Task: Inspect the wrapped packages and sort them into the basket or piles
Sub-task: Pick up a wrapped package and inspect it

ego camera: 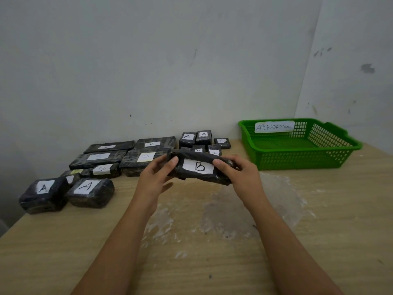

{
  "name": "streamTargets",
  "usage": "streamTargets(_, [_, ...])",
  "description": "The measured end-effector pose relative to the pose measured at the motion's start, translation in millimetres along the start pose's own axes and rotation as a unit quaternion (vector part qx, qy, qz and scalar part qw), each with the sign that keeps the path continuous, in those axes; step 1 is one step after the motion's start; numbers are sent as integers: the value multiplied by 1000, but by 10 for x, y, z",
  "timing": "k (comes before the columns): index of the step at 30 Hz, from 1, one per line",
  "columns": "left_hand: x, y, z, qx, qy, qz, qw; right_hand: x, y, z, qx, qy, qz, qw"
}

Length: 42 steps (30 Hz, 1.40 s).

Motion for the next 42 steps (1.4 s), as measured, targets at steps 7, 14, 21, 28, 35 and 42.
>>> streamTargets(7, [-4, -112, -110, -120, -127, -13, 985, -67, 121, 42, -38, -22, 7, 999])
streamTargets(14, [-86, -397, -262, -129, -141, -9, 982, -330, 410, 253, -108, -32, 4, 994])
streamTargets(21, [-275, -1135, -218, -118, -122, 20, 985, -830, 1017, 532, 34, 18, 11, 999])
streamTargets(28, [-643, -1919, -75, -78, -54, 65, 993, -1546, 1479, 587, 69, 18, -1, 997])
streamTargets(35, [-949, -2540, 245, -59, -3, 36, 998, -2510, 1983, 368, 98, -16, -38, 994])
streamTargets(42, [-1051, -2864, 647, -203, -66, 37, 976, -3239, 2158, -115, 201, -83, -35, 975])
Point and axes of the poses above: each hand's wrist, its own x-axis away from the middle knuckle, its own y-axis out of the back of the hand, z = x × y, the point moved 2 cm from there along -x, towards the middle knuckle, and after that the axes turned 10 degrees about -z, right-handed, at the moved point
